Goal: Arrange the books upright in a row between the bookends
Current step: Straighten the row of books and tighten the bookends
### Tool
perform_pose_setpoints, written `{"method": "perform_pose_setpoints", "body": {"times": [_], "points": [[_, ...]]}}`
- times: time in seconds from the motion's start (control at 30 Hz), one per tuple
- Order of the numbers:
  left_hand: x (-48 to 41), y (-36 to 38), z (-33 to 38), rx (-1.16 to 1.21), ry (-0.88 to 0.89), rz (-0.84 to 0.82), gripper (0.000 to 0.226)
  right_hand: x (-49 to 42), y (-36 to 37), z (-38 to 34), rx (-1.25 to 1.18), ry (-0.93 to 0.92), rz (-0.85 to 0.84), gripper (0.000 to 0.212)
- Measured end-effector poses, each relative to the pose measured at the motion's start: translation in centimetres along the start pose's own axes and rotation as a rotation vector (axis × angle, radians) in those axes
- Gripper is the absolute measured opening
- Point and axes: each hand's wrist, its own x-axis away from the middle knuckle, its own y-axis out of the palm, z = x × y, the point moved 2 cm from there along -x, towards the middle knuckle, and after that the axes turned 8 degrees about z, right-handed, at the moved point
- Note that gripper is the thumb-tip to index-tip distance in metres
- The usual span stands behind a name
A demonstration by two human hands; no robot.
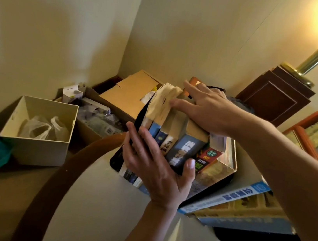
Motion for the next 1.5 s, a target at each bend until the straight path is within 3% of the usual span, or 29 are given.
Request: {"method": "perform_pose_setpoints", "body": {"times": [0.53, 0.73, 0.87, 0.97, 1.1, 1.2, 1.27, 1.33, 1.43, 1.5], "points": [[0.2, 0.3, -0.6, -0.033, 0.033, -0.06, 0.094, -0.8, -0.2, -2.8, 0.059, -0.068, -0.047, 0.08], [-0.6, -1.4, -0.9, 0.012, 0.118, -0.17, 0.094, 1.1, -0.1, -2.5, -0.088, -0.053, 0.103, 0.066], [-3.2, -3.4, -0.2, 0.103, 0.282, -0.22, 0.088, 5.9, 0.0, -1.8, -0.266, -0.064, 0.127, 0.064], [-5.7, -4.5, 2.5, 0.135, 0.355, -0.29, 0.084, 11.8, -0.1, -0.1, -0.369, -0.025, 0.33, 0.06], [-8.1, -5.1, 8.5, 0.228, 0.541, -0.502, 0.077, 20.1, 2.5, 3.1, -0.431, 0.218, 0.718, 0.057], [-9.1, -3.3, 13.1, 0.116, 0.791, -0.831, 0.073, 25.0, 6.2, 4.3, -0.571, 0.464, 0.893, 0.055], [-8.8, -1.0, 14.7, -0.071, 0.882, -1.104, 0.073, 26.8, 8.6, 4.1, -0.659, 0.633, 0.923, 0.058], [-8.6, 1.4, 15.0, -0.282, 0.928, -1.272, 0.072, 27.4, 10.5, 3.6, -0.752, 0.77, 0.919, 0.065], [-8.7, 3.6, 13.8, -0.502, 0.877, -1.411, 0.072, 26.8, 12.5, 3.5, -0.951, 0.904, 0.896, 0.074], [-8.7, 4.0, 12.9, -0.517, 0.804, -1.46, 0.071, 25.9, 13.3, 3.8, -1.021, 0.919, 0.892, 0.084]]}}
